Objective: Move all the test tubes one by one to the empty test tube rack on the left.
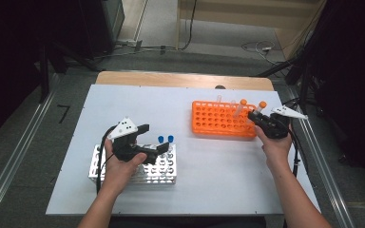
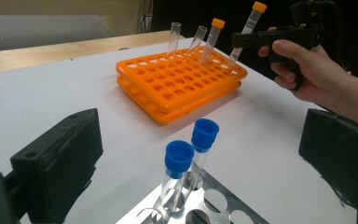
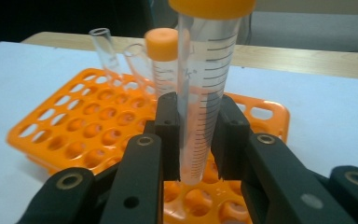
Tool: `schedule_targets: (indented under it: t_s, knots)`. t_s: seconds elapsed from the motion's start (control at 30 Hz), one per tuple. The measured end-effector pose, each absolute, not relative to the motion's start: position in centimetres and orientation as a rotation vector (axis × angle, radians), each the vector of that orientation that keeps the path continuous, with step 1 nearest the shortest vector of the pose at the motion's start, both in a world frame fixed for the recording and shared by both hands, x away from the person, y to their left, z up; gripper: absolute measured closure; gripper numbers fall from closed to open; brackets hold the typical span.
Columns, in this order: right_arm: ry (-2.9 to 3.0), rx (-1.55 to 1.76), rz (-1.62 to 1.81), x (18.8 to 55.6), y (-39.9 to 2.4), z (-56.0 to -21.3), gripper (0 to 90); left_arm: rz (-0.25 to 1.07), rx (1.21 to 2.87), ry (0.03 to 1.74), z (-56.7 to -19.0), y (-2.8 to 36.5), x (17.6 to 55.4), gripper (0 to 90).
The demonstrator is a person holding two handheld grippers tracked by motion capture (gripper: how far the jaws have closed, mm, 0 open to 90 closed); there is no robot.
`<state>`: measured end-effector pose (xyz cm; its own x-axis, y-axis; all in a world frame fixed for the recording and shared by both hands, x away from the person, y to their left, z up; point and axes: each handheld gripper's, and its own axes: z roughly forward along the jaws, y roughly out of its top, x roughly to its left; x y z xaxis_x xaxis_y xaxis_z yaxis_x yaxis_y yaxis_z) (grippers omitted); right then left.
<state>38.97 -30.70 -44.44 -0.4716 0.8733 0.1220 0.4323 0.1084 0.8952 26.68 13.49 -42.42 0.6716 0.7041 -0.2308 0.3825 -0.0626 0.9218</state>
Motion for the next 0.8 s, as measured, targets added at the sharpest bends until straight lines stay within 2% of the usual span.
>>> schedule_targets:
  t_s: [0.8]
  knots:
    - [2.141, 1.061, 1.511, 31.3, -28.5, -42.1, 72.4, 0.340, 1.712, 0.823, -41.2, 11.3, 25.8, 0.0]
